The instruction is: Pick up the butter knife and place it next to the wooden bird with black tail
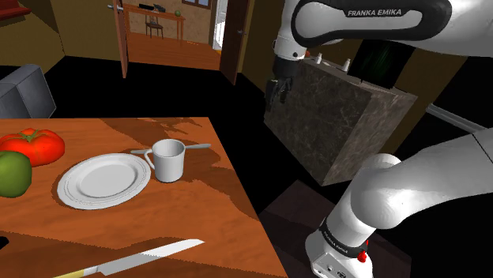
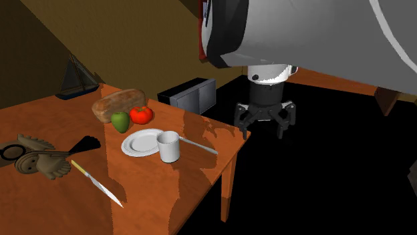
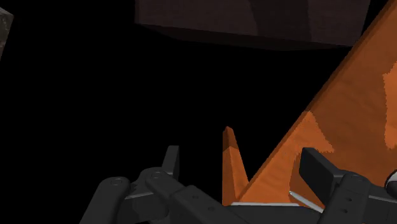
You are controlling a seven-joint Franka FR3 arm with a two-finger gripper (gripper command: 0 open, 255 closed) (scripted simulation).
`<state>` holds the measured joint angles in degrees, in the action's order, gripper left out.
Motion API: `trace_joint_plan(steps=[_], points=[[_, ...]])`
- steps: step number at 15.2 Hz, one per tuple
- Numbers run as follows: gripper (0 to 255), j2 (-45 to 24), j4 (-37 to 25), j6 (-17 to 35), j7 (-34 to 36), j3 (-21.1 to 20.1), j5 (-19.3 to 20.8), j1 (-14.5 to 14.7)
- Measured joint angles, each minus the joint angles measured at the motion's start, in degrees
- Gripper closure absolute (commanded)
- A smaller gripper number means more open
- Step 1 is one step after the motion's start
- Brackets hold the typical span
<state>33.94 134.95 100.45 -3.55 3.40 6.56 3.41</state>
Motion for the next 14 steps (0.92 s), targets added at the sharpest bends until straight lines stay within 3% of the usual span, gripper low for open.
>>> trace_joint_plan(steps=[14], points=[[0,-28.01,-14.66,11.14,-19.34,-2.26,-0.06,8.42]])
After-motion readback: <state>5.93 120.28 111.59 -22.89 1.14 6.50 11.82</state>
